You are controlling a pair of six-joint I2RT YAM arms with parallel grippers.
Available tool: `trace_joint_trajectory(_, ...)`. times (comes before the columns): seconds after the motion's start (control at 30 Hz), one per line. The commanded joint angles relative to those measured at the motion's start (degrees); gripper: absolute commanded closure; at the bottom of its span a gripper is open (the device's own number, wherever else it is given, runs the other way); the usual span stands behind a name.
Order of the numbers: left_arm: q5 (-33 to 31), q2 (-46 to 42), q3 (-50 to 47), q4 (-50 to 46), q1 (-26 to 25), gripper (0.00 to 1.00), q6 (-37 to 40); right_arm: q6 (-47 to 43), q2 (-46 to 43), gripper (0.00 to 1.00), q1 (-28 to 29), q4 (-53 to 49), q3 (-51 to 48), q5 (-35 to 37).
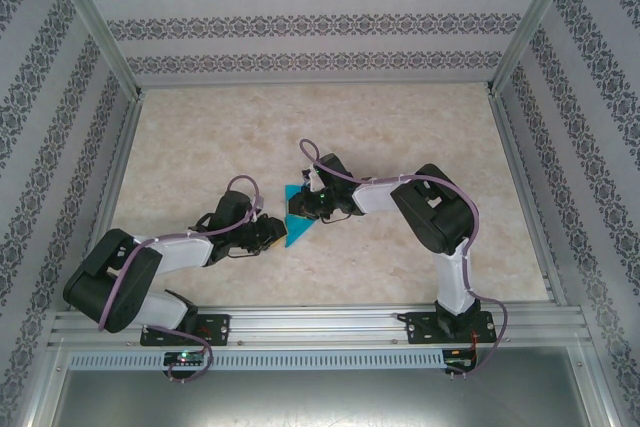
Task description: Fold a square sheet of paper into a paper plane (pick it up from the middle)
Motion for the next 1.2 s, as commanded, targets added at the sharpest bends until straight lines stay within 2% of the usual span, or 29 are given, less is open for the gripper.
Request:
trace_joint_trajectory(0.0, 0.71, 1.08, 1.88, -2.07, 0.52, 0.77, 2.35, -0.33, 0.91, 0.84, 0.48, -2.5, -1.04, 2.35)
trace_joint_trajectory(0.37, 1.9, 5.14, 2.54, 1.04, -0.13, 0.79, 2.24, -0.28, 0.83, 0.84, 0.63, -2.37, -1.2, 2.35)
trace_joint_trajectory(0.7, 2.16, 6.85, 2.38, 0.08, -0.33, 0.92, 1.59, -0.15, 1.07, 0.84, 0.77, -2.45, -1.42, 2.52)
trace_joint_trajectory(0.9, 1.96, 7.11, 2.27, -4.13, -0.35, 0.95, 1.69, -0.13, 1.26, 0.84, 0.7, -2.46, -1.57, 2.61)
trace_joint_trajectory(1.17, 1.87, 5.81, -0.88, -2.88, -0.35, 0.91, 0.17, -0.44, 2.14, 0.84, 0.77, -3.53, -1.62, 3.23)
